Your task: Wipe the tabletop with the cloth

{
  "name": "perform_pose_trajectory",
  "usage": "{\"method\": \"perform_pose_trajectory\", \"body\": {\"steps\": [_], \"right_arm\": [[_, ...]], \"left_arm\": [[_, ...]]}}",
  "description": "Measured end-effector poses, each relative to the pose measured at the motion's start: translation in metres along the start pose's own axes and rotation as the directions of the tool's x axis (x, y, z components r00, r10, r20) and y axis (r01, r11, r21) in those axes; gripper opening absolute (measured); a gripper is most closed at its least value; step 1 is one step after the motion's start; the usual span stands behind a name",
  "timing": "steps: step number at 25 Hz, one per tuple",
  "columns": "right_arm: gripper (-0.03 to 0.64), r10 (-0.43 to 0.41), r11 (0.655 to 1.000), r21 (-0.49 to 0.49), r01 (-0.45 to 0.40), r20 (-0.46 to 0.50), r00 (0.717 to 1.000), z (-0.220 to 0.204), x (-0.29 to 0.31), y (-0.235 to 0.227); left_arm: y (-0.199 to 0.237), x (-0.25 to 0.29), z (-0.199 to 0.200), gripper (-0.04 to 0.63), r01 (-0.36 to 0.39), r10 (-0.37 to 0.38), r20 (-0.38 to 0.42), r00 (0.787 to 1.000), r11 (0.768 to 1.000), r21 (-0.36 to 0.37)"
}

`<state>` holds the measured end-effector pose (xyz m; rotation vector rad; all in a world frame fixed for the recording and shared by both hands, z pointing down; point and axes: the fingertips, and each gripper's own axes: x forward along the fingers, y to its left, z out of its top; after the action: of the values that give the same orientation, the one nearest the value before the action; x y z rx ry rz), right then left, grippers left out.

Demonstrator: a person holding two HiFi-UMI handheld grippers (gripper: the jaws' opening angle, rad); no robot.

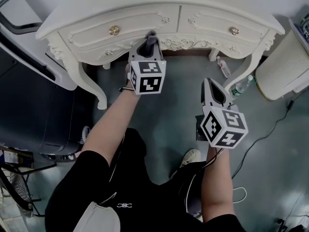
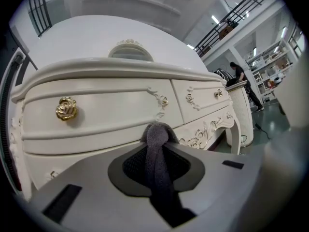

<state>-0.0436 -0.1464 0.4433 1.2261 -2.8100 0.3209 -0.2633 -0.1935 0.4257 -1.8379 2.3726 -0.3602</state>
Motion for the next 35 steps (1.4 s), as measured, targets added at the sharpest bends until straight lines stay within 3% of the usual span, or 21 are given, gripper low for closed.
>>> {"method": "perform_pose_trajectory", "body": {"steps": [2,11,14,19,23,29,35], "right_arm": [[0.003,-0.007,1.0,-0.001,0.007,0.003,1.0,0.0,-0.001,-0.006],[0.003,-0.026,0.998,0.057,0.026,-0.012,1.0,-0.005,0.007,-0.057],[0.003,-0.039,0.997,0.063,0.04,-0.021,0.999,-0.009,0.01,-0.077],[0.003,-0.014,0.993,0.115,0.016,-0.015,1.0,-0.009,0.018,-0.095],[0.003,0.009,0.994,0.112,-0.006,-0.031,0.999,-0.017,0.028,-0.103],[0.003,0.061,0.992,0.11,-0.055,-0.044,0.997,-0.03,0.047,-0.109],[0.003,0.061,0.988,0.147,-0.052,-0.053,0.997,-0.038,0.057,-0.131]], "left_arm": [[-0.012,0.006,0.004,0.064,0.026,-0.026,0.0,1.0,1.0,-0.007],[-0.05,0.017,0.003,0.064,0.018,-0.021,0.06,0.998,0.999,0.044],[-0.067,0.025,0.005,0.063,0.04,-0.039,0.08,0.996,0.999,-0.009],[-0.069,0.026,0.008,0.063,0.014,0.008,0.153,0.988,0.99,-0.142],[-0.071,0.024,0.009,0.063,0.01,0.019,0.169,0.985,0.986,-0.167],[-0.093,0.027,0.017,0.064,0.07,-0.038,0.19,0.981,0.983,-0.168],[-0.146,0.05,0.007,0.064,0.19,-0.175,0.12,0.977,0.973,-0.132]]}}
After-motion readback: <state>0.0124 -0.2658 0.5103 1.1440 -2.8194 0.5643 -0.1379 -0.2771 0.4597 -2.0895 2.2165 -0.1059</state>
